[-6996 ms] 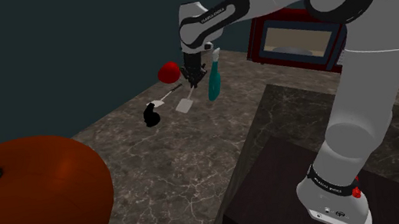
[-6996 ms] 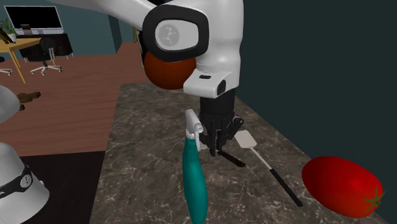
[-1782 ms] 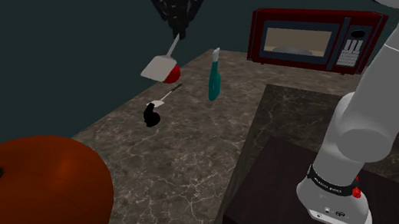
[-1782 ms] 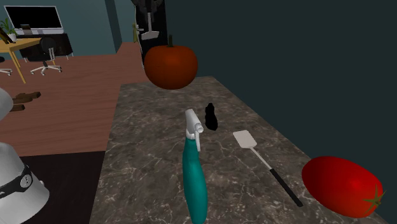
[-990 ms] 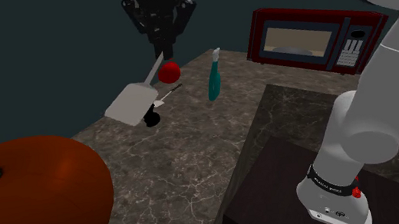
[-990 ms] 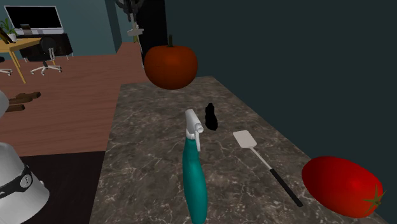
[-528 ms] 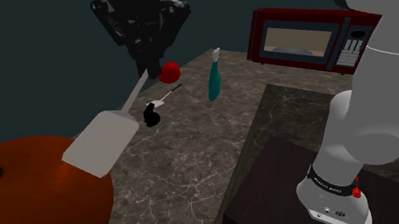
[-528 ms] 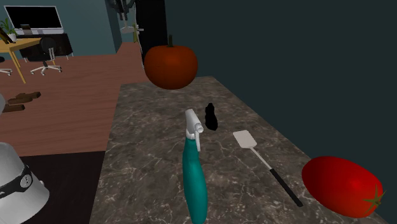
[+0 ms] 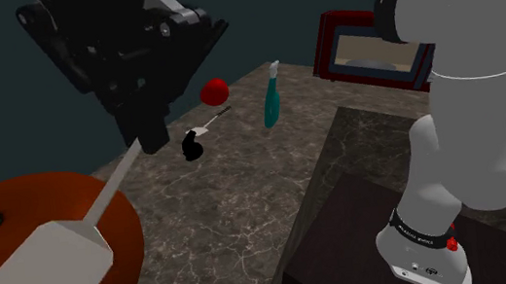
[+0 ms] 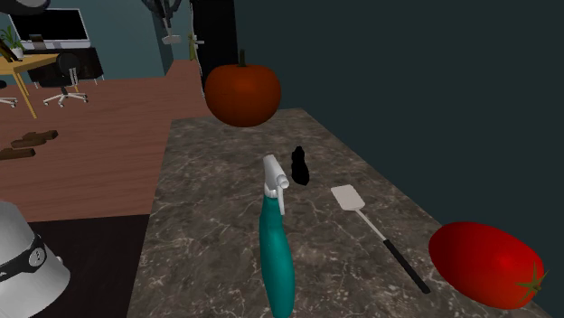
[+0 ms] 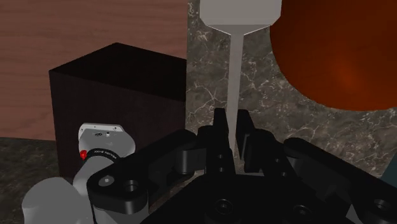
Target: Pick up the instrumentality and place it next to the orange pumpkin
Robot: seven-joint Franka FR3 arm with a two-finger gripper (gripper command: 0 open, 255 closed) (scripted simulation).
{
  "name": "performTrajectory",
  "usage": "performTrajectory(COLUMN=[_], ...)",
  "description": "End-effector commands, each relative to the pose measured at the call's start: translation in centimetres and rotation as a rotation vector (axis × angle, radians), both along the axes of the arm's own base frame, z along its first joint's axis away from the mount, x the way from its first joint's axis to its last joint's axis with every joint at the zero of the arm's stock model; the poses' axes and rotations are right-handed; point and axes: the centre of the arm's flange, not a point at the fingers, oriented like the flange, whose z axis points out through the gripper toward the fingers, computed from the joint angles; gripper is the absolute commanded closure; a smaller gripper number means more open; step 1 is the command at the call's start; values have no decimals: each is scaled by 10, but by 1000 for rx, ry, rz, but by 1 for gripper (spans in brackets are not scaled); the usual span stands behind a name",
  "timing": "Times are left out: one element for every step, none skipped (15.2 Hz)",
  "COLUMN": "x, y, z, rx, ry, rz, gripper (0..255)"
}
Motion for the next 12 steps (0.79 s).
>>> performTrajectory(x=[-13, -20, -27, -36, -36, -36, -36, -36, -36, -36, -36, -36], y=[21, 32, 44, 59, 59, 59, 59, 59, 59, 59, 59, 59], z=[-1, -1, -1, -1, -6, -12, -17, -22, -28, -33, -38, -43], rx=[-1, -1, -1, -1, -1, -1, -1, -1, -1, -1, -1, -1], ry=[-1, -1, -1, -1, -1, -1, -1, -1, -1, -1, -1, -1], rz=[-4, -4, -4, -4, -4, -4, -4, -4, -4, -4, -4, -4], gripper=[255, 255, 255, 255, 255, 255, 255, 255, 255, 255, 255, 255])
